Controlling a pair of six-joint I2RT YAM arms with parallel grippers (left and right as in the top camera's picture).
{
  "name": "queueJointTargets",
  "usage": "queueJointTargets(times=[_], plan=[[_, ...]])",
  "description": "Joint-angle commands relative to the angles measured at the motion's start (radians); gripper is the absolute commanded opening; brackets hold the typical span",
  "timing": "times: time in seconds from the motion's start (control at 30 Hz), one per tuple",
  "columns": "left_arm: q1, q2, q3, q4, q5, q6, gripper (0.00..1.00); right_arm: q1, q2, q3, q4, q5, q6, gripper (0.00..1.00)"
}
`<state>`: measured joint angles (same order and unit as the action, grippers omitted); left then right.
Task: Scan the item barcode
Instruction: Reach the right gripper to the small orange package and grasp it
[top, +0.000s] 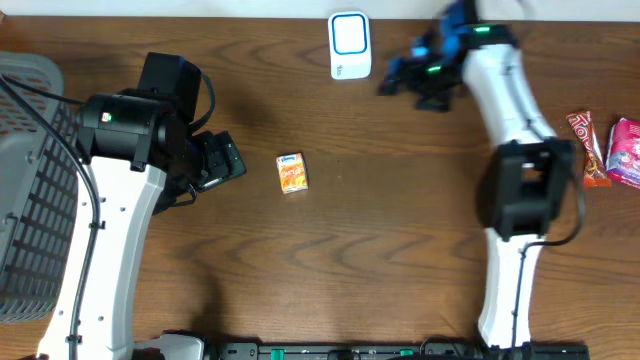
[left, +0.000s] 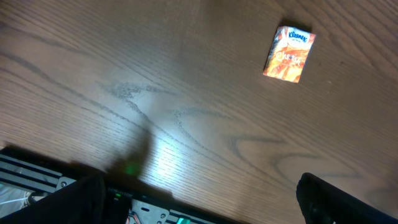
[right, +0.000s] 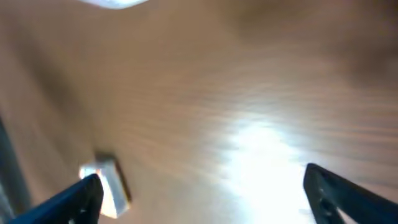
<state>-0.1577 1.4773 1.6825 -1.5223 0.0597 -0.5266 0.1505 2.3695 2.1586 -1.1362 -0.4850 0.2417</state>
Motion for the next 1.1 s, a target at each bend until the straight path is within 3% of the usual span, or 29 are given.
queueJointTargets(times=[0.0, 0.27, 0.67, 0.73, 0.83, 0.97, 1.0, 1.03, 1.07], plan=[[0.004, 0.006, 0.006, -0.006, -0.017, 0.002, 0.98, 0.126, -0.027, -0.019, -0.021, 0.111, -0.064, 0.99], [0.004, 0.006, 0.006, -0.006, -0.017, 0.002, 0.98, 0.347, -0.028, -0.076, 0.023, 0.244, 0.063, 0.99], [0.004, 0.006, 0.006, -0.006, -0.017, 0.002, 0.98, 0.476, -0.027, -0.285, 0.209, 0.239, 0.238, 0.99], [0.004, 0.006, 0.006, -0.006, -0.017, 0.002, 0.98, 0.476, -0.027, -0.322, 0.240, 0.233, 0.244, 0.83], [0.004, 0.006, 0.006, -0.006, -0.017, 0.002, 0.98, 0.472, -0.027, -0.355, 0.271, 0.188, 0.244, 0.42], [0.004, 0.006, 0.006, -0.006, -0.017, 0.002, 0.98, 0.460, -0.028, -0.358, 0.272, 0.109, 0.240, 0.25], [0.004, 0.006, 0.006, -0.006, -0.017, 0.002, 0.98, 0.459, -0.029, -0.358, 0.270, 0.098, 0.235, 0.17], [0.004, 0.006, 0.006, -0.006, -0.017, 0.002, 0.98, 0.454, -0.031, -0.358, 0.268, 0.071, 0.227, 0.01], [0.004, 0.006, 0.006, -0.006, -0.017, 0.002, 0.98, 0.449, -0.032, -0.358, 0.266, 0.034, 0.214, 0.01]])
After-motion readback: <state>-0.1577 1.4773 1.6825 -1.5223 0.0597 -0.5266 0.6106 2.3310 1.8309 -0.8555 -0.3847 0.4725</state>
